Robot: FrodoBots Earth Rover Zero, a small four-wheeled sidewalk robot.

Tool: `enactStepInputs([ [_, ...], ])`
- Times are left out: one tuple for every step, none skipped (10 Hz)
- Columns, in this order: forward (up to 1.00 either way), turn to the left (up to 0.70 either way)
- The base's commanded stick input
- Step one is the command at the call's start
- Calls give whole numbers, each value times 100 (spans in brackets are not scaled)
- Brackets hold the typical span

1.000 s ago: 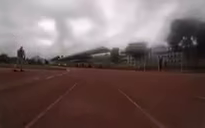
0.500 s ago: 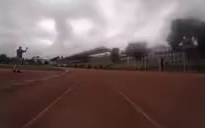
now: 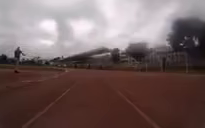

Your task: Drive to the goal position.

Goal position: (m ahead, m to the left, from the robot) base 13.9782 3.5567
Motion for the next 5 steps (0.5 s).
enactStepInputs([
  [70, 0],
  [70, 0],
  [70, 0],
  [70, 0],
  [70, 0],
])
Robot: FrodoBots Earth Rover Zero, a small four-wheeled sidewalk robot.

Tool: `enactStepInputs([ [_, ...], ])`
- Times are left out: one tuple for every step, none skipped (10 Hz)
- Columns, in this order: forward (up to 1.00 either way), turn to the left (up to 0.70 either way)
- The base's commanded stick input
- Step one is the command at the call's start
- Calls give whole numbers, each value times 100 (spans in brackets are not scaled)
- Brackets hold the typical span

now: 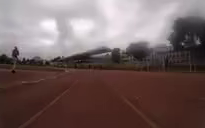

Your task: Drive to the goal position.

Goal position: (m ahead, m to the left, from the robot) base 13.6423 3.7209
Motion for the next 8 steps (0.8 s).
enactStepInputs([
  [70, 0],
  [70, 0],
  [70, 0],
  [70, 0],
  [70, 0],
  [70, 0],
  [70, 0],
  [70, 0],
])
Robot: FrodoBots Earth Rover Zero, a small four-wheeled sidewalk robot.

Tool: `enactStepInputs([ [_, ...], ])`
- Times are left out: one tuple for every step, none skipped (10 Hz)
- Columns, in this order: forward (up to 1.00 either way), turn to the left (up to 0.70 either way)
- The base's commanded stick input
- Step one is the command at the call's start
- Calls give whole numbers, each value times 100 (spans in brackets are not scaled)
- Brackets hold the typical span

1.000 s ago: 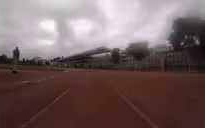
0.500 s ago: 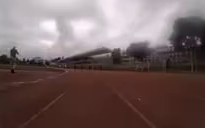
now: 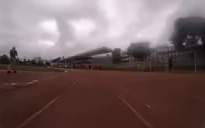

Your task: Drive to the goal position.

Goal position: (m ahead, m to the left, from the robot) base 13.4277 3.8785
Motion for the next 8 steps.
enactStepInputs([
  [70, 0],
  [70, 0],
  [70, 0],
  [70, 0],
  [70, 0],
  [70, 0],
  [70, 0],
  [70, 0],
])
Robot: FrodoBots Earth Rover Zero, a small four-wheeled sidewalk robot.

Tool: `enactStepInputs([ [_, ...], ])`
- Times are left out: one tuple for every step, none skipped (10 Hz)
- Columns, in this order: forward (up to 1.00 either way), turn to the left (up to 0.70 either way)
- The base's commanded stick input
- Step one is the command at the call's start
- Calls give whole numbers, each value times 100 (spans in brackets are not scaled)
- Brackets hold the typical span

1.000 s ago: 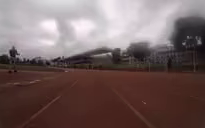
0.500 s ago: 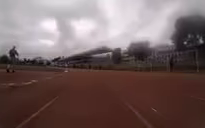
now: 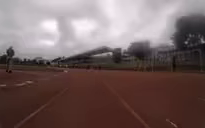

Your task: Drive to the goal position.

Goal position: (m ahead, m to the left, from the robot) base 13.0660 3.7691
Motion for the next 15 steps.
enactStepInputs([
  [70, 0],
  [70, 1],
  [70, 2],
  [70, 33],
  [70, 33],
  [70, 1],
  [70, 0],
  [70, 0],
  [70, 0],
  [70, 0],
  [70, 2],
  [70, 14],
  [70, 13],
  [70, 10],
  [70, 35],
])
